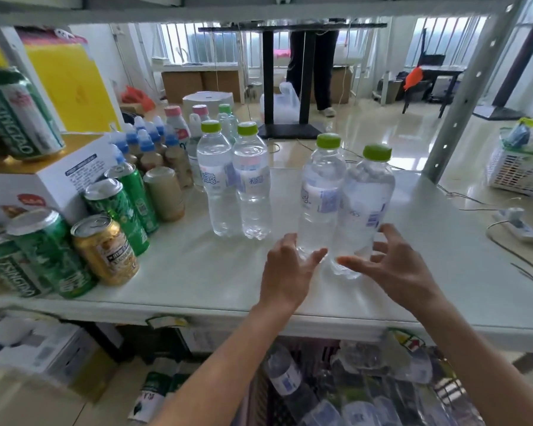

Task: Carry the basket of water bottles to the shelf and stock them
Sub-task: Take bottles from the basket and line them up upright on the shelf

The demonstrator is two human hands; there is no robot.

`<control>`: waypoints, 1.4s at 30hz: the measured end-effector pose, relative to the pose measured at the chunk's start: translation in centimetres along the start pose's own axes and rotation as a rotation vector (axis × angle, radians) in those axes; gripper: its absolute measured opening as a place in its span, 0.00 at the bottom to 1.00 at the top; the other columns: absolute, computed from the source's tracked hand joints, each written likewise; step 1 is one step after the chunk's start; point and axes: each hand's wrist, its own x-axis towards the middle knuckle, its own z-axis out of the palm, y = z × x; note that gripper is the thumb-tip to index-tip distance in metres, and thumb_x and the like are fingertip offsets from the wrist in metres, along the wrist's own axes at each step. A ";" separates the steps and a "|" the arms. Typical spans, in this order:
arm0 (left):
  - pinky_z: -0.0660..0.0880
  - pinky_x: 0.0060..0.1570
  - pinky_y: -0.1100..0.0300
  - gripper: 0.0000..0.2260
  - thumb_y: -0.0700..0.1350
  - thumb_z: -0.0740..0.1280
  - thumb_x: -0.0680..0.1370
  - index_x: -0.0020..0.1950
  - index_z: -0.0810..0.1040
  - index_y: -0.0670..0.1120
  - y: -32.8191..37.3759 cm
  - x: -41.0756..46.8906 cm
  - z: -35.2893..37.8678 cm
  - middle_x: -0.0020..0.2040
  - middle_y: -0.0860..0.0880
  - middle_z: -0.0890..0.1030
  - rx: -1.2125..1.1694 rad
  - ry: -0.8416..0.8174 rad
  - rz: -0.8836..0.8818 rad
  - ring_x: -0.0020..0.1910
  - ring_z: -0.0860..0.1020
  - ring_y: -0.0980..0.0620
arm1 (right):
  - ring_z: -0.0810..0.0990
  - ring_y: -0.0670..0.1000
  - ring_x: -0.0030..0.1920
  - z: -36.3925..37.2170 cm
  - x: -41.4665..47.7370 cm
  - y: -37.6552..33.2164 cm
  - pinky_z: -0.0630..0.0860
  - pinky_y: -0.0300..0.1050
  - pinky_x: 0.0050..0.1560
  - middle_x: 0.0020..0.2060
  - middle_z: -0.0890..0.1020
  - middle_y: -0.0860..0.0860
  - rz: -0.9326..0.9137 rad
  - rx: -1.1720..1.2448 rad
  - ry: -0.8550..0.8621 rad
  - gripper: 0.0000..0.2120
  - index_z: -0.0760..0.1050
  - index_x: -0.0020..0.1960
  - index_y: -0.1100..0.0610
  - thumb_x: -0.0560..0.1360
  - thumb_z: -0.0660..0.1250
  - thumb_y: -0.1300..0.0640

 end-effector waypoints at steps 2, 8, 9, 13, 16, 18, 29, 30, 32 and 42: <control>0.74 0.54 0.55 0.26 0.59 0.72 0.78 0.63 0.78 0.39 -0.1 0.4 0.1 0.56 0.41 0.80 0.059 0.068 0.010 0.57 0.79 0.41 | 0.86 0.50 0.49 0.9 0.6 0.2 0.82 0.47 0.50 0.54 0.84 0.50 -0.034 -0.004 0.052 0.40 0.73 0.65 0.51 0.60 0.76 0.32; 0.76 0.61 0.50 0.28 0.58 0.70 0.81 0.71 0.73 0.39 0.3 1.2 0.6 0.63 0.40 0.78 0.039 0.123 -0.052 0.60 0.81 0.41 | 0.86 0.47 0.45 2.0 3.3 0.3 0.75 0.38 0.42 0.47 0.86 0.45 -0.054 0.077 0.008 0.25 0.77 0.64 0.47 0.71 0.76 0.40; 0.76 0.61 0.50 0.28 0.57 0.72 0.80 0.70 0.73 0.38 0.3 1.5 0.6 0.63 0.40 0.79 -0.008 0.141 -0.078 0.61 0.81 0.40 | 0.85 0.46 0.43 2.2 3.7 0.4 0.77 0.40 0.43 0.44 0.86 0.44 -0.049 0.095 0.004 0.25 0.77 0.63 0.46 0.70 0.76 0.39; 0.75 0.57 0.51 0.25 0.55 0.75 0.77 0.62 0.73 0.38 0.1 2.1 0.3 0.58 0.41 0.79 -0.133 0.191 -0.135 0.55 0.81 0.41 | 0.87 0.48 0.49 2.9 5.2 0.9 0.81 0.53 0.56 0.47 0.88 0.47 -0.045 0.141 -0.014 0.28 0.76 0.63 0.42 0.67 0.75 0.34; 0.80 0.54 0.47 0.18 0.54 0.75 0.78 0.51 0.76 0.41 -0.8 2.9 0.5 0.49 0.41 0.83 -0.125 0.187 -0.142 0.50 0.83 0.42 | 0.86 0.54 0.46 3.6 5.8 0.6 0.80 0.56 0.53 0.44 0.87 0.53 -0.032 0.176 -0.016 0.27 0.75 0.61 0.40 0.66 0.74 0.32; 0.83 0.50 0.44 0.13 0.52 0.74 0.78 0.42 0.75 0.46 -1.9 3.4 0.8 0.43 0.42 0.85 -0.163 0.188 -0.141 0.45 0.86 0.43 | 0.84 0.60 0.42 4.5 6.2 0.3 0.79 0.56 0.47 0.43 0.85 0.62 -0.024 0.178 -0.014 0.29 0.74 0.60 0.40 0.64 0.71 0.27; 0.80 0.23 0.62 0.15 0.47 0.78 0.77 0.46 0.74 0.41 -2.8 3.8 -3.5 0.38 0.42 0.84 -0.396 0.093 -0.347 0.21 0.81 0.58 | 0.87 0.48 0.51 4.5 6.2 -0.2 0.78 0.50 0.60 0.49 0.88 0.45 0.004 0.343 -0.127 0.27 0.72 0.66 0.48 0.71 0.78 0.48; 0.76 0.20 0.65 0.14 0.47 0.77 0.77 0.46 0.74 0.41 -2.7 3.9 -3.7 0.40 0.39 0.85 -0.384 0.075 -0.351 0.18 0.79 0.59 | 0.87 0.49 0.52 4.7 6.2 -0.1 0.78 0.53 0.63 0.50 0.88 0.46 0.001 0.342 -0.123 0.29 0.72 0.67 0.48 0.70 0.79 0.47; 0.73 0.18 0.68 0.13 0.47 0.75 0.80 0.47 0.75 0.40 -2.6 4.1 -4.0 0.41 0.36 0.87 -0.342 0.054 -0.345 0.15 0.77 0.60 | 0.86 0.50 0.53 4.9 6.4 0.2 0.77 0.57 0.65 0.50 0.88 0.44 -0.013 0.307 -0.112 0.37 0.71 0.67 0.44 0.63 0.80 0.38; 0.79 0.21 0.62 0.14 0.42 0.70 0.83 0.40 0.71 0.42 -3.0 5.1 -3.5 0.30 0.41 0.82 -0.297 0.073 -0.343 0.15 0.77 0.56 | 0.86 0.47 0.55 4.9 8.1 0.3 0.76 0.54 0.67 0.55 0.87 0.45 0.009 0.161 -0.069 0.32 0.71 0.64 0.38 0.63 0.78 0.37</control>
